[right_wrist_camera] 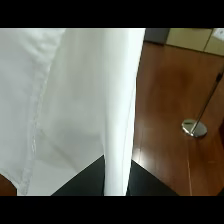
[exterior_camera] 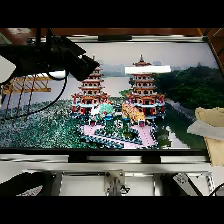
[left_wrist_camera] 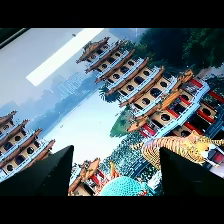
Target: Fold the shirts.
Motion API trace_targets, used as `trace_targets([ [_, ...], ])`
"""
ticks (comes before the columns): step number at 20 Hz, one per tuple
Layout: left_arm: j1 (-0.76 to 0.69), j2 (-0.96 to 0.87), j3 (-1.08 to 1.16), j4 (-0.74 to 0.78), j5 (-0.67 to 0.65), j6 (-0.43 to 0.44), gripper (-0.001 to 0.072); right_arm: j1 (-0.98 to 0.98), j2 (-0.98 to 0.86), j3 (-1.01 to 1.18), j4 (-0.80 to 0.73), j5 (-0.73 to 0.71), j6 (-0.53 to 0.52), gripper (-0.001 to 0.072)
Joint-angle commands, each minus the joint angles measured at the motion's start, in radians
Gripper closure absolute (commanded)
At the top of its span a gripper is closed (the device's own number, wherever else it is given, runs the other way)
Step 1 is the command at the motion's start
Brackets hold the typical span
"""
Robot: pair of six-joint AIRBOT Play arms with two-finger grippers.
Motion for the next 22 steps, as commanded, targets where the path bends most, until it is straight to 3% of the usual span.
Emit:
trace_targets([
  [1, -0.003, 0.002, 0.000, -0.003, -0.064, -0.066, 0.0104, -0.058, -0.027, 0.001, 0.038, -0.021, 0.005, 0.0629],
  [10, -0.018, 0.016, 0.000, -0.014, -0.172, -0.158, 0.0104, -0.159, -0.055, 0.001, 0.048, -0.034, 0.013, 0.0629],
  [15, -0.048, 0.017, 0.000, -0.022, -0.178, -0.200, 0.0105, -0.222, -0.059, 0.004, 0.090, -0.113, 0.108, 0.0629],
  [17, -0.070, 0.016, 0.000, -0.022, -0.173, -0.203, 0.0104, -0.226, -0.078, 0.024, 0.119, -0.084, 0.116, 0.0629],
  [22, -0.130, 0.014, 0.000, -0.022, 0.045, -0.202, 0.0104, -0.084, -0.077, 0.025, 0.308, 0.092, -0.063, 0.0628],
])
